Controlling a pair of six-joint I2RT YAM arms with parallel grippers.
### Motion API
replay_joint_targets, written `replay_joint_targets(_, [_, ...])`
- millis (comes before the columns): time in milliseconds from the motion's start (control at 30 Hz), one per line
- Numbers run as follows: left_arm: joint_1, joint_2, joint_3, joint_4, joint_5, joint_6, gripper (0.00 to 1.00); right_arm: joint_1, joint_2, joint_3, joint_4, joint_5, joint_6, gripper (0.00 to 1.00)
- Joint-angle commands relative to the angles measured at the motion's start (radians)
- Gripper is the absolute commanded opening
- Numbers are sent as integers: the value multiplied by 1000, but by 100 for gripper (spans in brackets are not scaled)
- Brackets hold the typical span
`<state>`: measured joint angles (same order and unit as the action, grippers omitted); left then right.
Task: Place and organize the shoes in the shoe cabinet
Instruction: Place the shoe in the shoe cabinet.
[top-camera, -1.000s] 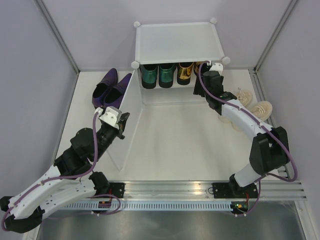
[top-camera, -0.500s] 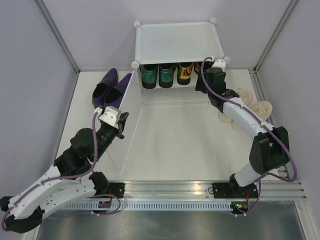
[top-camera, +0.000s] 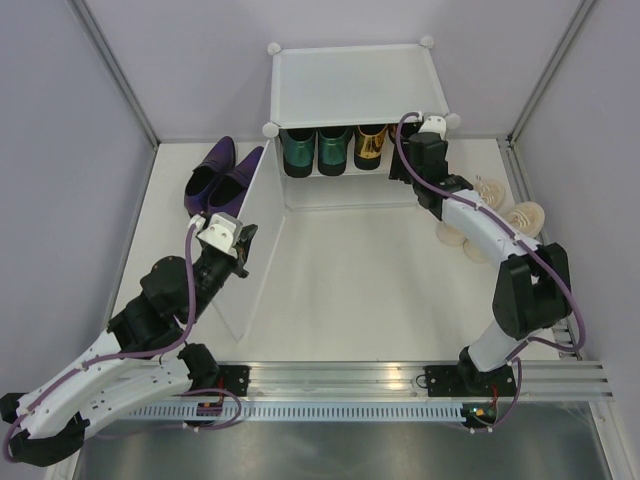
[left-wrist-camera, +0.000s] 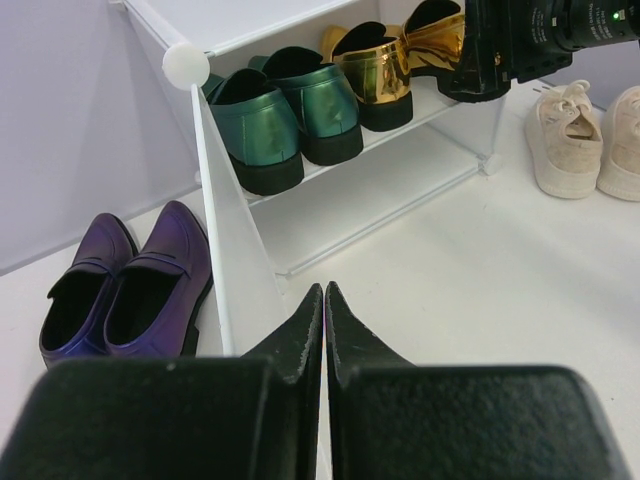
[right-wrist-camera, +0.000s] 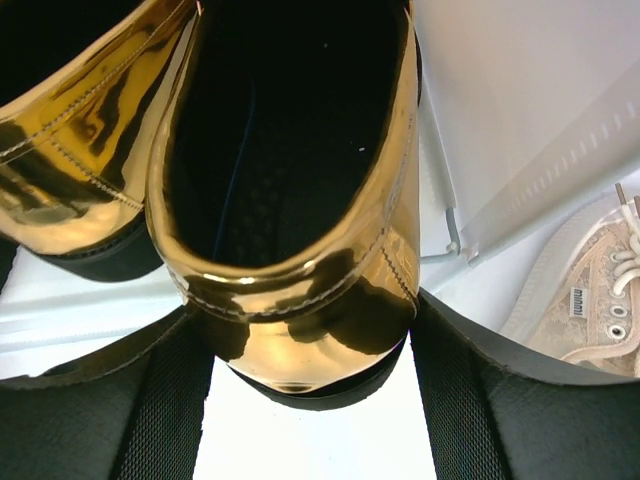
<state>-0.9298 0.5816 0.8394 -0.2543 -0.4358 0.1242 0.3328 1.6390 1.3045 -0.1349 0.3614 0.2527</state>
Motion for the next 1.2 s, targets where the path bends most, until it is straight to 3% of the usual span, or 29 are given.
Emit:
replay_joint_targets(0, [-4,12,-45,-126,-6,5,2,-23,16,55,123,17,-12,10])
replay_joint_targets(633, [-4,17,-46,-126,-20,9,2,-23,120,136,178,1,-26,9])
replay_joint_targets(1167, [-4,18,-49,-125,-29,11,2,-23,168,125,224,20,-33,15])
